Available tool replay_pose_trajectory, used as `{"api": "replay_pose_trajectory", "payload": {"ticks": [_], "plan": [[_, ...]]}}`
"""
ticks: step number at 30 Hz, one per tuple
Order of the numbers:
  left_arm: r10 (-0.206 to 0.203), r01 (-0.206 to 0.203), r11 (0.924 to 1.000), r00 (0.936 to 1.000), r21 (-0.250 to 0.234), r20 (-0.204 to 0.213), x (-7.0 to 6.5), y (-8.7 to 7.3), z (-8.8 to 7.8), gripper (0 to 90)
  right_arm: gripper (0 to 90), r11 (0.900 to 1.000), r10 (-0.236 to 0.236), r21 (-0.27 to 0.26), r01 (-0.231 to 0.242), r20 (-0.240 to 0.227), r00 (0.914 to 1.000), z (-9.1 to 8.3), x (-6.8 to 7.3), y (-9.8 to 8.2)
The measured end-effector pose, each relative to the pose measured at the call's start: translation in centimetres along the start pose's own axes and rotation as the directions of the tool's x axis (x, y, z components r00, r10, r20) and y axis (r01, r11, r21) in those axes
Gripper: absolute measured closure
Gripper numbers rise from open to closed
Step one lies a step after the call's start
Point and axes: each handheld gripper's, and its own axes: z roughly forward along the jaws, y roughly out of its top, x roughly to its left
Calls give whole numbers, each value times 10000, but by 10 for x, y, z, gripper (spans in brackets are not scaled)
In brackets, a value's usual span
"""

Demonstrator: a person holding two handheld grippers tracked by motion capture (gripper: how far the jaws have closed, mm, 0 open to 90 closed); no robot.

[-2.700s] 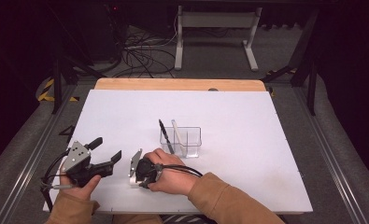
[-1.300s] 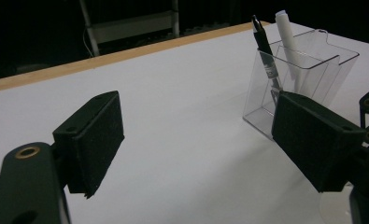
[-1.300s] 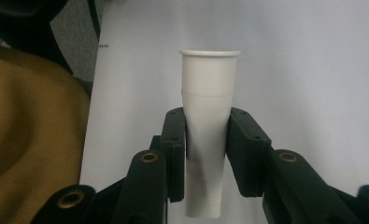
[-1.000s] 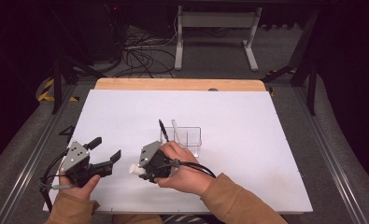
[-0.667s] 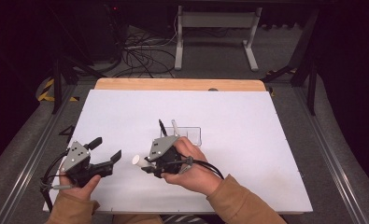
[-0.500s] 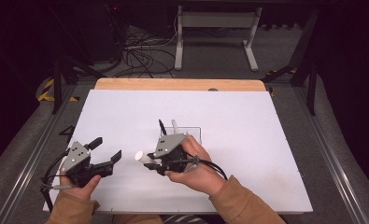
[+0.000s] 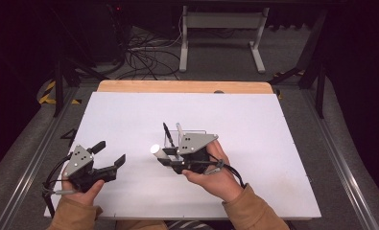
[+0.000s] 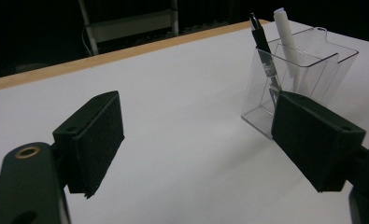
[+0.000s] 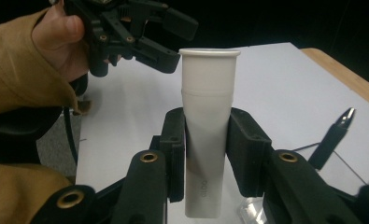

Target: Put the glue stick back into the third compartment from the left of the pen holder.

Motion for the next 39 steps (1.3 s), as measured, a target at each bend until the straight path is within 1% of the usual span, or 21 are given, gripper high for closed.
{"api": "replay_pose_trajectory", "payload": {"ticks": [8, 10, 12, 20, 23, 27, 31, 34, 37, 39], "plan": [[-5, 5, 10000, 10000, -19, -4, 0, 0, 1, 178, 695, 9986, 162, -513, -138, 472, 9988, -13, -7, -5], [-6, 6, 10000, 10000, -20, 0, 0, 0, 1, 178, 695, 9968, 270, -772, -230, 506, 9984, -16, -9, -7], [-4, 4, 10000, 10000, -32, 2, 0, 0, 1, 178, 694, 9962, 283, -840, -228, 647, 9975, -19, -11, -8], [-27, 27, 10000, 10000, -14, 34, 1, -1, 1, 178, 695, 9936, 408, -1085, -307, 923, 9949, -26, -15, -10], [-39, 39, 10000, 10000, -18, 33, 1, -1, 1, 178, 695, 9915, 549, -1233, -411, 1103, 9924, -29, -18, -12], [-49, 49, 10000, 10000, -15, 46, 1, -1, 1, 178, 694, 9863, 806, -1544, -574, 1484, 9856, -35, -22, -15], [-108, 108, 9999, 9999, 1, 98, 1, -1, 1, 178, 694, 9802, 1128, -1816, -787, 1858, 9761, -42, -26, -18], [-60, 60, 10000, 9999, 7, 94, 1, -1, 2, 178, 694, 9796, 1205, -1853, -779, 2311, 9654, -47, -29, -20], [-100, 100, 10000, 9999, -1, 102, 1, -1, 2, 178, 694, 9783, 1357, -1868, -894, 2521, 9581, -51, -33, -23], [-102, 103, 9999, 9999, -10, 102, 1, -1, 2, 178, 694, 9777, 1428, -1883, -925, 2747, 9509, -52, -35, -25]]}}
